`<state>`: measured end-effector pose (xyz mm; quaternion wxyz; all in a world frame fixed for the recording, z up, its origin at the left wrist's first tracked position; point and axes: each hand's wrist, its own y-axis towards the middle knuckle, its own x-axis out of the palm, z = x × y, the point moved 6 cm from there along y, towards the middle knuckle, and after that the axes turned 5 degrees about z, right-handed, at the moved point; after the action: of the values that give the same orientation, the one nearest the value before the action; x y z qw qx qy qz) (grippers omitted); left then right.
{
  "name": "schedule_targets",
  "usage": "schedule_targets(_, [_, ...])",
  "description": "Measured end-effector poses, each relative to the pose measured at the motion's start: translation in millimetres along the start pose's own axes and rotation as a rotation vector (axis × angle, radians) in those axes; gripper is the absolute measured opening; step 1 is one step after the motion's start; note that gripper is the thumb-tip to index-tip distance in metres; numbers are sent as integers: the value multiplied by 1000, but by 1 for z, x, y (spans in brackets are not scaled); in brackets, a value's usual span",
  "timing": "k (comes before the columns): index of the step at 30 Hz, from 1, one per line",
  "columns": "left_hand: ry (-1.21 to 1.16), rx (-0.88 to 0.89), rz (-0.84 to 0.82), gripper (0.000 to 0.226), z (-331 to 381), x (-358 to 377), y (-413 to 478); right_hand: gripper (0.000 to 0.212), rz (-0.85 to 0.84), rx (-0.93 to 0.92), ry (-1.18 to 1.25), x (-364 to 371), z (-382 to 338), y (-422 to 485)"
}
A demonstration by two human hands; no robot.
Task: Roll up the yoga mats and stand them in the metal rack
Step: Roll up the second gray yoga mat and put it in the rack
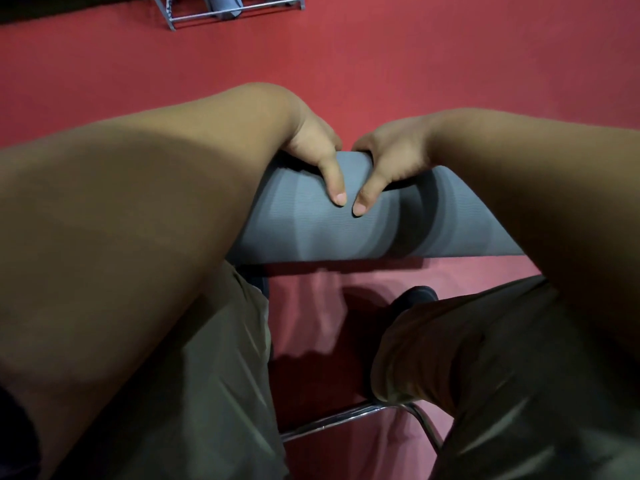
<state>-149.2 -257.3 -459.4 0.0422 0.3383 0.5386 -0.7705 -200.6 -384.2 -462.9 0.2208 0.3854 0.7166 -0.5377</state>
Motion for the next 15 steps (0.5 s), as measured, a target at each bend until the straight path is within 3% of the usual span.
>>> schedule_targets(6, [222,14,119,123,9,1,2,77,0,79,109,-1,14,2])
schedule_targets(10, [306,33,238,124,13,-2,5,72,3,119,149,-4,19,-1])
schedule_targets(15, [289,42,269,119,13,-8,-1,81,-28,105,176,-2,16,-2])
